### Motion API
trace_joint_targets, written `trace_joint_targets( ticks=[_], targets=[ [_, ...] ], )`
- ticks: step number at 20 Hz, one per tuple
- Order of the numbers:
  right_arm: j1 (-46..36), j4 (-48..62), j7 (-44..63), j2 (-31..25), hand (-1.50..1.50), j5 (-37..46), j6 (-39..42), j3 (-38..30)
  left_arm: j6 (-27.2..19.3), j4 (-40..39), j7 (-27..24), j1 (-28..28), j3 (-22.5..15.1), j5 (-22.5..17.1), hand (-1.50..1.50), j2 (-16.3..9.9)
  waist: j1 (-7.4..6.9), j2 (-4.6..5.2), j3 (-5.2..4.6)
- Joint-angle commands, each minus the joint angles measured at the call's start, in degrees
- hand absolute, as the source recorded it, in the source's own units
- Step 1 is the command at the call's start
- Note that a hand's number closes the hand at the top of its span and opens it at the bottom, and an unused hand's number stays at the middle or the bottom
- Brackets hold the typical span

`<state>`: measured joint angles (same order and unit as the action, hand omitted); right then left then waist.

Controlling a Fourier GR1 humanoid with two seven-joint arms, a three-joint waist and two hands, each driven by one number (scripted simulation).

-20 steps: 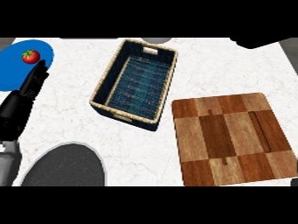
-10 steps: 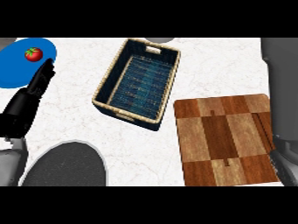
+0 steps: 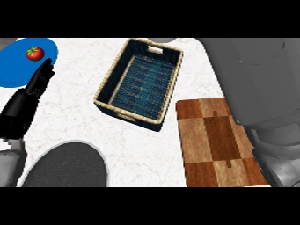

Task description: Pick the lemon from the cutting board and place it in the basket

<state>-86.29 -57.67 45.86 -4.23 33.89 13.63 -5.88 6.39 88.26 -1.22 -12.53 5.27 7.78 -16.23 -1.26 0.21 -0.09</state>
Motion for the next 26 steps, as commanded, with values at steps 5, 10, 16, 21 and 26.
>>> trace_joint_targets(
  ticks=[5,10,16,21,26],
  targets=[
    [-1.82,9.06,1.98,-0.90,1.50,1.20,5.08,1.87,0.40,1.71,0.22,2.18,0.37,-0.32,0.00,0.35,0.33,-0.08,0.04],
    [-3.59,11.39,4.79,1.13,1.50,5.48,8.63,7.53,0.37,-1.10,-1.67,0.82,1.40,-0.33,0.00,0.11,0.73,-0.09,0.01],
    [-3.23,13.17,1.81,0.11,-1.50,3.93,13.42,6.54,1.55,1.00,2.51,-1.08,1.98,-0.69,0.00,-1.15,0.80,-0.24,0.08],
    [-2.87,15.07,-1.12,0.49,-1.50,1.02,12.19,2.95,-0.65,-0.41,2.28,-1.89,0.17,1.43,0.00,1.44,0.86,-0.10,0.07],
    [-3.25,14.10,-1.58,1.44,-1.50,1.12,4.21,0.52,0.62,0.03,3.22,-2.57,0.85,0.72,0.00,0.41,0.45,0.02,0.06]
  ],
)
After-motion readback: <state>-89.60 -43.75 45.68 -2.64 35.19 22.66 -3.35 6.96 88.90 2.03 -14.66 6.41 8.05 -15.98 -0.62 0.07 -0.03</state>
